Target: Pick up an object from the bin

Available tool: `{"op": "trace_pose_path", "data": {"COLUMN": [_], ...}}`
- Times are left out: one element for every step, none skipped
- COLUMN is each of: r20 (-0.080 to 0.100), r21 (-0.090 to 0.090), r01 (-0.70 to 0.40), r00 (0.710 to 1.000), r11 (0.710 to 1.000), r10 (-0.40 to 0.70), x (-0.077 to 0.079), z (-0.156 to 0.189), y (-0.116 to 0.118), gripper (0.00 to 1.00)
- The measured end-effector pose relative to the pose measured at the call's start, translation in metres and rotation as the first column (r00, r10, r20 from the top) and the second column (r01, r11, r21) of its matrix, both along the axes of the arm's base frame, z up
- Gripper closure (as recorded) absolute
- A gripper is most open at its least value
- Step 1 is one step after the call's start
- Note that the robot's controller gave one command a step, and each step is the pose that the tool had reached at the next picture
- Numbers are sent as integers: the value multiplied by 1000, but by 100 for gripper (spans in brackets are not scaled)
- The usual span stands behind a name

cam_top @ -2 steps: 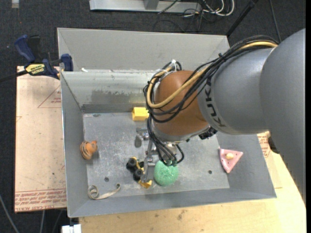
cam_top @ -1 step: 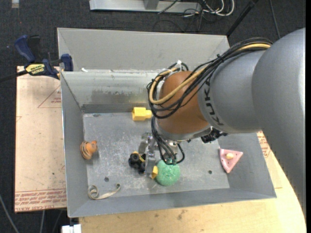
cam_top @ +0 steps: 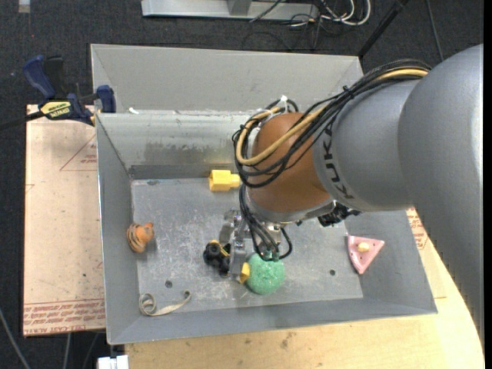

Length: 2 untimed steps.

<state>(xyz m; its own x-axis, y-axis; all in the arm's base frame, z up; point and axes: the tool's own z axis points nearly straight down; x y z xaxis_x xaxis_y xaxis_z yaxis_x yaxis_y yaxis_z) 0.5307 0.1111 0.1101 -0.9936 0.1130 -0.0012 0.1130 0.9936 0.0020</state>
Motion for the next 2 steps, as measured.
{"op": "trace_pose_path", "data": {"r20": [-9,0], "r21": [-2,0], "r01": [-21,-47], "r00": [1000,999], "r11": [1000,999], "r10": [21,47], "x": [-9,9], "z": [42,94], "y": [-1,-20], "gripper": [100,100]}}
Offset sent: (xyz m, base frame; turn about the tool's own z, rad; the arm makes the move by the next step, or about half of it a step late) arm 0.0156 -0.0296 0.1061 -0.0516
